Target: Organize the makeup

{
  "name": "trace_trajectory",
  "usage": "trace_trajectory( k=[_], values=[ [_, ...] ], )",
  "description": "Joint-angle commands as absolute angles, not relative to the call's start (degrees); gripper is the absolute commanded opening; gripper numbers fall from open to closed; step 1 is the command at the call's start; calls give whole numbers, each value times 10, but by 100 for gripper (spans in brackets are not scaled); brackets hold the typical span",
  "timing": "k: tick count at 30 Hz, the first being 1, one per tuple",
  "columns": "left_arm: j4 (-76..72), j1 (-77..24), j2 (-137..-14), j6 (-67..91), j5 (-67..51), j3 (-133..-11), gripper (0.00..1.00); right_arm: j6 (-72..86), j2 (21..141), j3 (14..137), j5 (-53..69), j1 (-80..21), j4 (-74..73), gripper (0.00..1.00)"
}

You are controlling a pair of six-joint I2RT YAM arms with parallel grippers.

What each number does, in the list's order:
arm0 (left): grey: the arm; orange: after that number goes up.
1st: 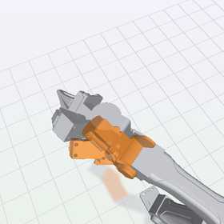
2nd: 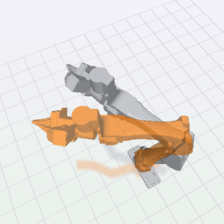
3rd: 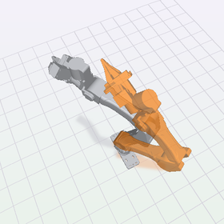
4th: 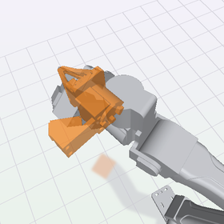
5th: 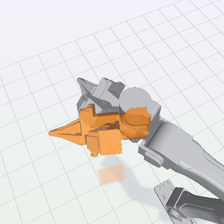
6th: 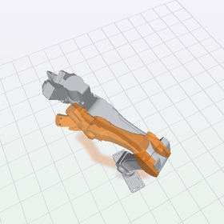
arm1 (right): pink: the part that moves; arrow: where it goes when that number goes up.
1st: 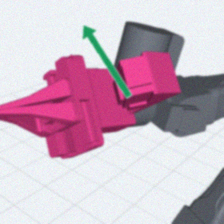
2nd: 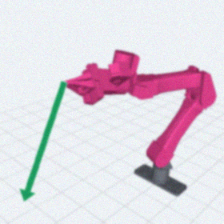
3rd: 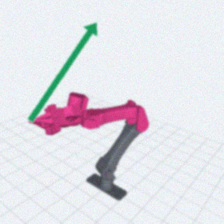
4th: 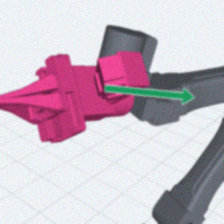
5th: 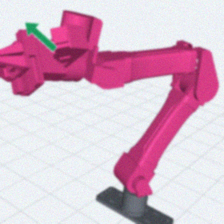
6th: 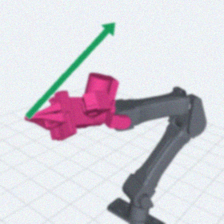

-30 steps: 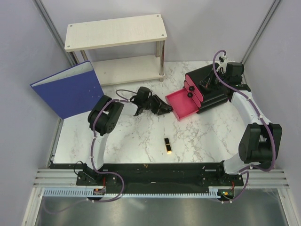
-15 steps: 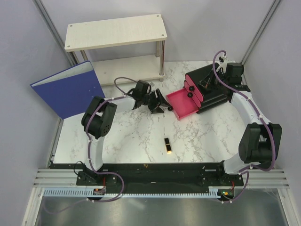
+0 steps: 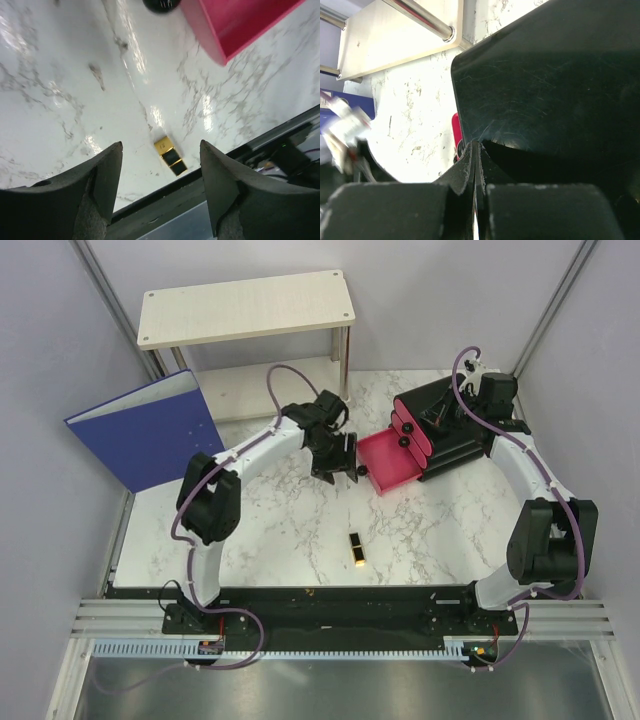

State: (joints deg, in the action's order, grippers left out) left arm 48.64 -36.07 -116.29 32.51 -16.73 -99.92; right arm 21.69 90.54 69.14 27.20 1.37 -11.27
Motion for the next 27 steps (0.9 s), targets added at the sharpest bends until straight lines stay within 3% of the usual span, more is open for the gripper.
trace_trajectory(
  k=[1, 8, 27],
  values=[
    [608, -424, -1208, 254, -120, -1033, 70, 189, 967, 627, 221, 12, -308, 0],
    [668, -496, -1251, 235, -101, -1066, 71, 187, 962, 617, 216, 12, -307, 0],
    [657, -528, -1318, 221, -154, -1083, 68, 185, 967, 610, 229, 13, -304, 0]
  ],
)
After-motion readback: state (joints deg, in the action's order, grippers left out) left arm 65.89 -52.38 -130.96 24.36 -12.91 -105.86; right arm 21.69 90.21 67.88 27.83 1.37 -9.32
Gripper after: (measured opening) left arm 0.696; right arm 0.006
